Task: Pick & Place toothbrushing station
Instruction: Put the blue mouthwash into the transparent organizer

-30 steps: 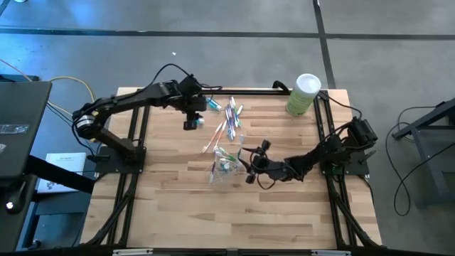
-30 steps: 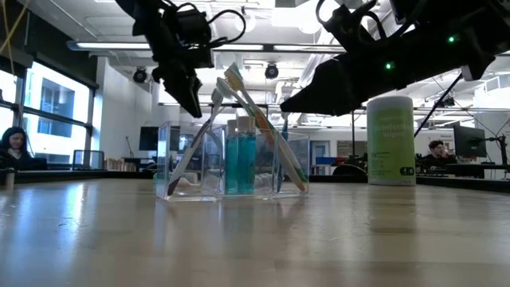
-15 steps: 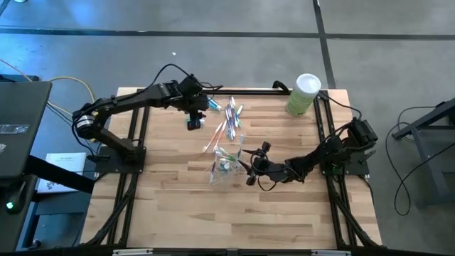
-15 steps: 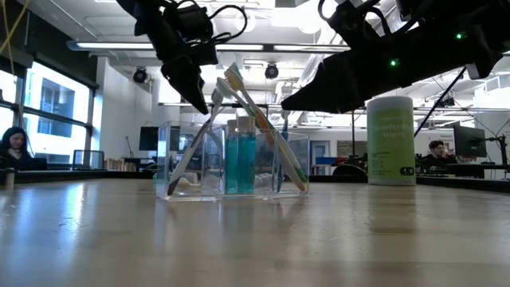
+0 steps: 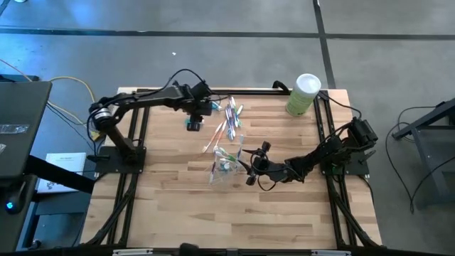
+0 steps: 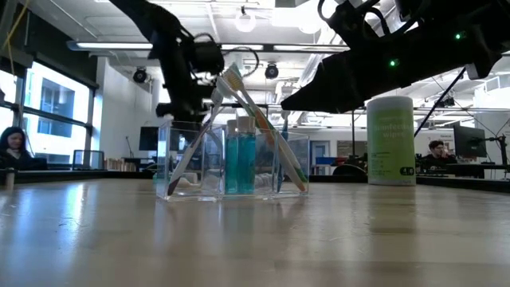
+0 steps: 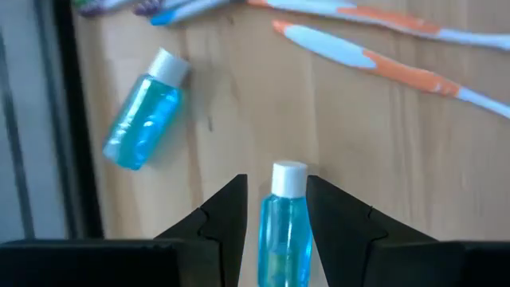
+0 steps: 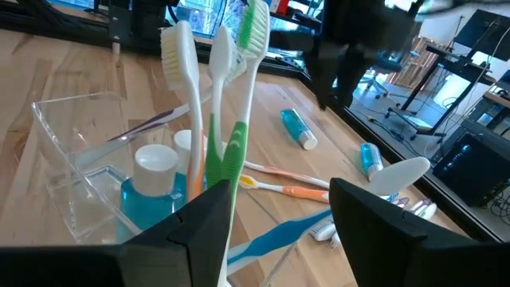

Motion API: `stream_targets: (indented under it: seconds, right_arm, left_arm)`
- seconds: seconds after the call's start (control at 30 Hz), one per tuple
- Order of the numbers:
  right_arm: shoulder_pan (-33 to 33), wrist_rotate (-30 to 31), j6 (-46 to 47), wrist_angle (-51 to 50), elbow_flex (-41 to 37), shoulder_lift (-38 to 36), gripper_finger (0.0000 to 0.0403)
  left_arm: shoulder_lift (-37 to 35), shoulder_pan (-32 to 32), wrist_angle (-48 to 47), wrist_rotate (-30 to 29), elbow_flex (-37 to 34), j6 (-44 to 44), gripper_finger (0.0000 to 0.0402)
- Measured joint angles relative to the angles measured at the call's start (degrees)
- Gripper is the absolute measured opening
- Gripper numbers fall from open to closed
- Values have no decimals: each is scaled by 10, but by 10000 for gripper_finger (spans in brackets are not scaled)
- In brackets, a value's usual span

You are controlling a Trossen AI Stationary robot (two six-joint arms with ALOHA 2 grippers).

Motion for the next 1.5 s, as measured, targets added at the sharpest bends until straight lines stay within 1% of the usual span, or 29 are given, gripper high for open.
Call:
stream_targets:
  seconds: [0.2,0.37,0.43,0.7,0.8,0.87,0.93,1.03,1.17,1.3,1.5]
  right_arm:
    - [0,0,0,0,0,0,205]
    - [0,0,0,0,0,0,205]
    - [0,0,0,0,0,0,205]
    - [0,0,0,0,0,0,205]
    - [0,0,0,0,0,0,205]
    - [0,0,0,0,0,0,205]
    - [0,0,0,0,0,0,205]
    - [0,0,0,0,0,0,205]
    - [0,0,0,0,0,0,205]
    - [0,0,4,0,0,0,205]
    - [4,0,4,0,0,0,205]
  left_arm:
    - [58,4,1,-20,0,13,124]
    - [97,4,1,-60,0,25,124]
    - [109,7,3,-62,0,29,124]
    - [151,28,2,-43,3,24,124]
    - [162,45,-2,0,3,29,124]
    - [170,58,-6,25,3,49,123]
    - [175,66,-7,31,3,50,116]
    - [184,77,-14,40,3,28,91]
    - [192,87,-20,63,1,30,89]
    - [193,85,-20,61,0,29,89]
    - [188,66,-22,43,-1,24,89]
